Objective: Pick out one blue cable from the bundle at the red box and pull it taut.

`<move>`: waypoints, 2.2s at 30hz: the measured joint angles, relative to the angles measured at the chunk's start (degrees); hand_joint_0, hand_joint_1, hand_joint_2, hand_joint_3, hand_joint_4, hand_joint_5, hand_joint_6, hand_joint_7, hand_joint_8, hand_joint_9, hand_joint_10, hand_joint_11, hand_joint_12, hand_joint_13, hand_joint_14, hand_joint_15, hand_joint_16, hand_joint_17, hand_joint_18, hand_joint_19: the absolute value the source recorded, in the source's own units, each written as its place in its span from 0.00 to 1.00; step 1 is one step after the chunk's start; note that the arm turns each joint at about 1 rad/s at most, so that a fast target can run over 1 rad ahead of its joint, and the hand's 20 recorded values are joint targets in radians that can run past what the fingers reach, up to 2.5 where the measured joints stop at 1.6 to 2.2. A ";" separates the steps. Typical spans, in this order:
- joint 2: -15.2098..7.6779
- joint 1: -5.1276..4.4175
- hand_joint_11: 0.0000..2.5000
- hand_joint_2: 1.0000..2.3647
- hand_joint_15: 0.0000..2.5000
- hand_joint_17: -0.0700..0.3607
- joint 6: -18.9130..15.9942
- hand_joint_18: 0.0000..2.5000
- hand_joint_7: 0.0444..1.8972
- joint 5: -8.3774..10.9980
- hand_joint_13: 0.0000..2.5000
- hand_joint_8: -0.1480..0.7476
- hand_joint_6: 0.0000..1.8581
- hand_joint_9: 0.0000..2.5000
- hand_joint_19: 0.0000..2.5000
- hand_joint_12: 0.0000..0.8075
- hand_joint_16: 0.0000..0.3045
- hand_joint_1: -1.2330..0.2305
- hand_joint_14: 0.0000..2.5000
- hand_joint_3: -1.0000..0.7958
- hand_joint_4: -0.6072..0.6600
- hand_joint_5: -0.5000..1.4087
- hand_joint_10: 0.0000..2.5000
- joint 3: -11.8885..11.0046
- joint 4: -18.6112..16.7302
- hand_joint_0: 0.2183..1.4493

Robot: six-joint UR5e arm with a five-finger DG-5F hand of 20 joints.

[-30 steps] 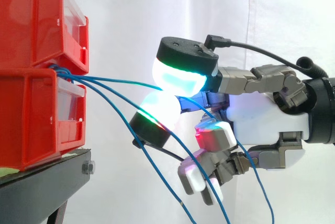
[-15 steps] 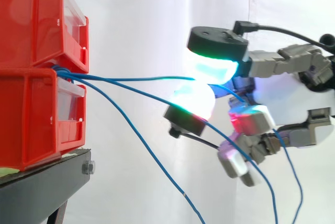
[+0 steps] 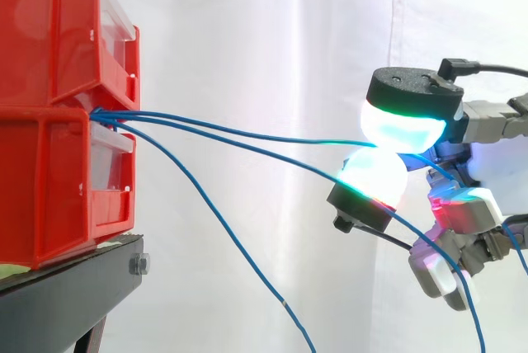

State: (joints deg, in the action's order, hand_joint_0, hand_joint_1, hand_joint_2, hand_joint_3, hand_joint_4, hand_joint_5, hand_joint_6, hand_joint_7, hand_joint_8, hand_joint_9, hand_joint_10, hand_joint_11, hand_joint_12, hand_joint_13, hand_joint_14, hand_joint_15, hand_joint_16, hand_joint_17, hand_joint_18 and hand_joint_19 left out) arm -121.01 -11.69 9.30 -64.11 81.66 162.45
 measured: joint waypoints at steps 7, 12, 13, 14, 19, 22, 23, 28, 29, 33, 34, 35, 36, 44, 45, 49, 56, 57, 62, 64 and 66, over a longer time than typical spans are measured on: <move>0.00 -0.80 0.27 0.02 0.25 0.46 1.05 0.38 0.57 1.00 0.45 0.51 0.48 0.56 0.32 0.50 0.19 0.27 0.01 0.51 0.43 0.22 0.01 0.31 -1.00 0.33; 0.00 -1.15 0.27 0.02 0.25 0.46 2.43 0.38 0.57 0.98 0.45 0.51 0.49 0.56 0.32 0.50 0.18 0.26 0.01 0.52 0.43 0.22 0.01 0.33 -1.12 0.33; -0.01 -1.18 0.27 0.02 0.25 0.45 2.75 0.38 0.57 0.92 0.45 0.51 0.49 0.56 0.32 0.50 0.18 0.26 0.01 0.51 0.43 0.22 0.01 0.34 -1.16 0.34; -0.01 -1.20 0.27 0.02 0.25 0.45 2.99 0.38 0.56 0.89 0.45 0.51 0.49 0.56 0.32 0.50 0.18 0.26 0.01 0.52 0.43 0.22 0.01 0.34 -1.20 0.34; 0.02 -1.22 0.27 0.02 0.25 0.45 4.24 0.38 0.55 0.78 0.44 0.50 0.49 0.56 0.32 0.50 0.18 0.26 0.01 0.51 0.43 0.22 0.01 0.34 -2.14 0.34; 0.01 -1.23 0.27 0.02 0.25 0.45 4.79 0.38 0.55 0.87 0.44 0.50 0.49 0.56 0.32 0.49 0.18 0.26 0.01 0.51 0.43 0.22 0.01 0.34 -2.44 0.34; 0.02 -1.23 0.27 0.02 0.25 0.45 4.91 0.38 0.55 0.88 0.44 0.51 0.49 0.56 0.32 0.50 0.18 0.26 0.01 0.52 0.43 0.22 0.01 0.34 -2.45 0.34; 0.01 -1.23 0.27 0.02 0.25 0.45 5.24 0.38 0.55 0.96 0.44 0.51 0.49 0.56 0.32 0.50 0.18 0.26 0.01 0.52 0.43 0.22 0.01 0.34 -2.44 0.34; 0.00 -1.23 0.27 0.02 0.25 0.45 5.26 0.38 0.55 0.99 0.44 0.51 0.49 0.56 0.32 0.49 0.18 0.26 0.01 0.51 0.43 0.22 0.01 0.34 -2.43 0.34; 0.01 -1.23 0.27 0.02 0.25 0.45 5.28 0.38 0.54 1.06 0.44 0.50 0.49 0.56 0.32 0.50 0.18 0.26 0.01 0.52 0.43 0.22 0.01 0.34 -2.41 0.33; 0.00 -1.23 0.27 0.02 0.25 0.46 5.29 0.38 0.54 1.07 0.44 0.51 0.49 0.56 0.32 0.50 0.18 0.26 0.01 0.52 0.43 0.22 0.01 0.34 -2.41 0.33; 0.00 -1.23 0.27 0.02 0.25 0.46 5.29 0.38 0.54 1.08 0.44 0.50 0.49 0.56 0.32 0.50 0.18 0.26 0.01 0.51 0.42 0.22 0.01 0.34 -2.41 0.33; 0.00 -1.23 0.27 0.02 0.25 0.46 5.29 0.38 0.54 1.08 0.44 0.50 0.49 0.56 0.32 0.50 0.18 0.26 0.01 0.51 0.43 0.22 0.01 0.34 -2.41 0.33; 0.00 -1.23 0.26 0.02 0.25 0.47 5.29 0.38 0.54 1.09 0.44 0.51 0.49 0.57 0.31 0.51 0.19 0.26 0.01 0.54 0.40 0.23 0.01 0.34 -2.40 0.33; 0.00 -1.23 0.26 0.02 0.24 0.47 5.29 0.38 0.54 1.09 0.44 0.51 0.48 0.57 0.31 0.51 0.19 0.26 0.01 0.54 0.39 0.23 0.01 0.34 -2.40 0.33; 0.00 -1.23 0.26 0.02 0.24 0.47 5.29 0.38 0.55 1.09 0.44 0.51 0.48 0.58 0.30 0.52 0.20 0.26 0.01 0.54 0.39 0.23 0.01 0.34 -2.40 0.33; -0.01 -1.23 0.26 0.02 0.24 0.48 5.29 0.38 0.54 1.09 0.45 0.52 0.48 0.58 0.30 0.51 0.20 0.26 0.01 0.54 0.38 0.23 0.01 0.34 -2.40 0.33; -0.01 -1.23 0.26 0.02 0.24 0.48 5.29 0.38 0.54 1.09 0.45 0.52 0.48 0.58 0.30 0.52 0.20 0.26 0.01 0.54 0.38 0.23 0.01 0.34 -2.40 0.33; -0.01 -1.23 0.26 0.02 0.24 0.48 5.29 0.38 0.54 1.09 0.45 0.52 0.48 0.57 0.30 0.52 0.20 0.26 0.01 0.54 0.38 0.23 0.01 0.34 -2.40 0.33; -0.01 -1.23 0.25 0.02 0.24 0.48 5.29 0.38 0.54 1.09 0.44 0.52 0.48 0.57 0.30 0.51 0.20 0.26 0.01 0.54 0.38 0.23 0.01 0.34 -2.40 0.33; -0.01 -1.23 0.25 0.02 0.24 0.48 5.29 0.38 0.54 1.10 0.44 0.52 0.48 0.57 0.29 0.52 0.20 0.26 0.01 0.53 0.38 0.23 0.01 0.34 -2.40 0.33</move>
State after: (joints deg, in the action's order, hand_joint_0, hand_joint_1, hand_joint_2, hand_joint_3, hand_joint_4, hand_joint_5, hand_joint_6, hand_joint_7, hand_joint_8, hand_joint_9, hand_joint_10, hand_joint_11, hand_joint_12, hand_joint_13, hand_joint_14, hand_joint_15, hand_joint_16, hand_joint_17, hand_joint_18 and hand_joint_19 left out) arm -121.02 -12.92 14.59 -63.01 82.00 160.05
